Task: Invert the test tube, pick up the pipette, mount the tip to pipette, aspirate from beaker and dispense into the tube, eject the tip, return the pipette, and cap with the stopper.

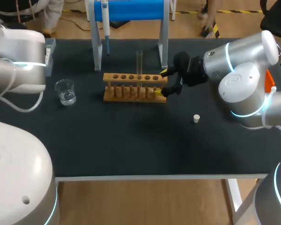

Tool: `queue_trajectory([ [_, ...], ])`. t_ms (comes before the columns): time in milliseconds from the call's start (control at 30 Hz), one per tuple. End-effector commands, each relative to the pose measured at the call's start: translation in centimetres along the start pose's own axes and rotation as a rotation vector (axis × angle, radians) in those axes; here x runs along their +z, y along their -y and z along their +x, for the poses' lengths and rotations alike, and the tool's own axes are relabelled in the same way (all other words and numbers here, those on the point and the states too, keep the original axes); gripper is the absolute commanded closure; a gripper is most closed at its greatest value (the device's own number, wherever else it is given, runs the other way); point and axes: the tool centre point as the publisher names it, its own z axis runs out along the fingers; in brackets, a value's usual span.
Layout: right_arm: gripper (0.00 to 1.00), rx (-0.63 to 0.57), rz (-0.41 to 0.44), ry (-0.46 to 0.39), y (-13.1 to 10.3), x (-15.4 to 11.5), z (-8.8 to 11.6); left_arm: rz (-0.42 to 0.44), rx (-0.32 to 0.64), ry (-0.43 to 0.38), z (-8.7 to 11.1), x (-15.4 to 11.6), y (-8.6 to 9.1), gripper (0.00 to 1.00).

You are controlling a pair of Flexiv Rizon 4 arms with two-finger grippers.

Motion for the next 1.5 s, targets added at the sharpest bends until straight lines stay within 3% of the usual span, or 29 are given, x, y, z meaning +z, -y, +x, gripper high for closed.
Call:
queue_trajectory([
  [33, 0.0, 0.0, 0.002, -0.002, 0.0, -0.1, 0.0, -0.016, -0.004, 0.006, 0.2, 0.3, 0.2, 0.0],
  [233, 0.0, 0.0, 0.002, -0.002, 0.0, -0.1, 0.0, -0.013, -0.008, 0.009, 0.0, 0.7, 0.4, 0.0],
  [267, 0.0, 0.0, 0.002, -0.002, 0.0, -0.1, 0.0, -0.013, -0.009, 0.009, -0.1, 0.7, 0.5, 0.07],
  [300, 0.0, 0.0, 0.002, -0.002, 0.0, -0.1, 0.0, -0.013, -0.009, 0.009, -0.1, 0.8, 0.5, 0.33],
  [333, 0.0, 0.0, 0.002, -0.002, 0.0, -0.1, 0.0, -0.013, -0.009, 0.01, -0.2, 0.8, 0.5, 0.37],
  [433, 0.0, 0.0, 0.002, -0.002, 0.0, -0.1, 0.0, -0.014, -0.009, 0.011, -0.3, 1.0, 0.6, 0.31],
  [800, 0.0, 0.0, 0.002, -0.002, 0.0, -0.1, 0.0, -0.019, 0.005, 0.006, 0.0, 1.8, 0.7, 0.32],
  [1500, 0.0, 0.0, 0.002, -0.002, 0.0, -0.1, 0.0, -0.024, 0.013, 0.005, 0.1, 2.8, 1.0, 0.51],
])
